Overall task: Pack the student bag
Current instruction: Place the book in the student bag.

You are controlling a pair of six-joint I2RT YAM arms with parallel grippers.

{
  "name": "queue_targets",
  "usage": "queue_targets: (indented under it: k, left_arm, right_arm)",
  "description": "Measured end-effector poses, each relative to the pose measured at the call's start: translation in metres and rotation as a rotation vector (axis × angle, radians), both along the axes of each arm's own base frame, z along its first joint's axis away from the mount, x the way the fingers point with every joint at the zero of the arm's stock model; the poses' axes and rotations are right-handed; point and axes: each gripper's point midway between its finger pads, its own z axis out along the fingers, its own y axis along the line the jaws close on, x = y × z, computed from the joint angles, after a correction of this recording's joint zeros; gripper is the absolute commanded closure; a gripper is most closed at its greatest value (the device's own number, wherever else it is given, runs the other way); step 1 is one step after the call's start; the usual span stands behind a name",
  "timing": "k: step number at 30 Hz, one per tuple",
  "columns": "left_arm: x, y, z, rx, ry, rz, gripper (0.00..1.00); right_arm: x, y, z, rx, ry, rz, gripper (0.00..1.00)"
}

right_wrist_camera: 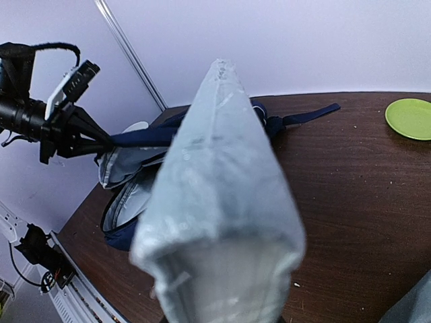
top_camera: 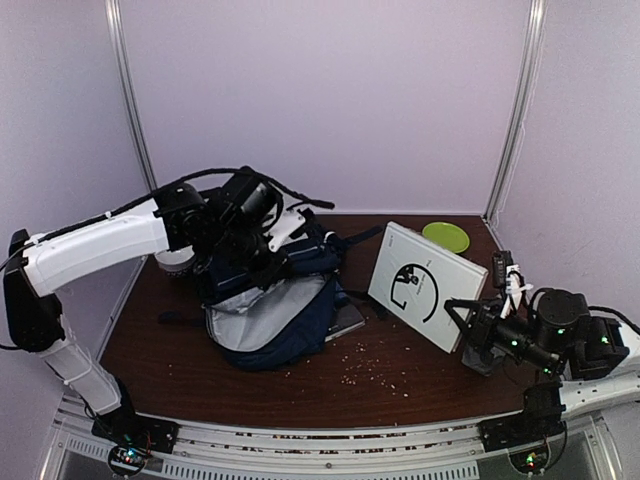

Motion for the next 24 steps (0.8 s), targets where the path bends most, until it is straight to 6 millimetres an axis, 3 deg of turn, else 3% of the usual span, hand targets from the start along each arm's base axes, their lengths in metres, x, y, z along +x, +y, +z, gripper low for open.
queue_targets:
  k: [6, 10, 16, 24]
  left_arm:
    - [0.028, -0.003, 0.071, -0.156, -0.090, 0.112, 1.00]
    - [0.036, -0.003, 0.098, -0.226, -0.115, 0.170, 1.00]
    - [0.040, -0.005, 0.107, -0.269, -0.106, 0.219, 1.00]
    - [0.046, -0.014, 0.105, -0.311, -0.097, 0.242, 1.00]
  right_arm:
    - [0.000, -0.005, 0.004, 0.042, 0.009, -0.015, 1.00]
    - [-0.003, 0.006, 0.001, 0.060, 0.049, 0.017, 1.00]
    - [-0.009, 0.039, -0.002, 0.108, 0.132, 0.094, 1.00]
    - [-0.007, 0.055, 0.014, 0.228, 0.166, 0.103, 1.00]
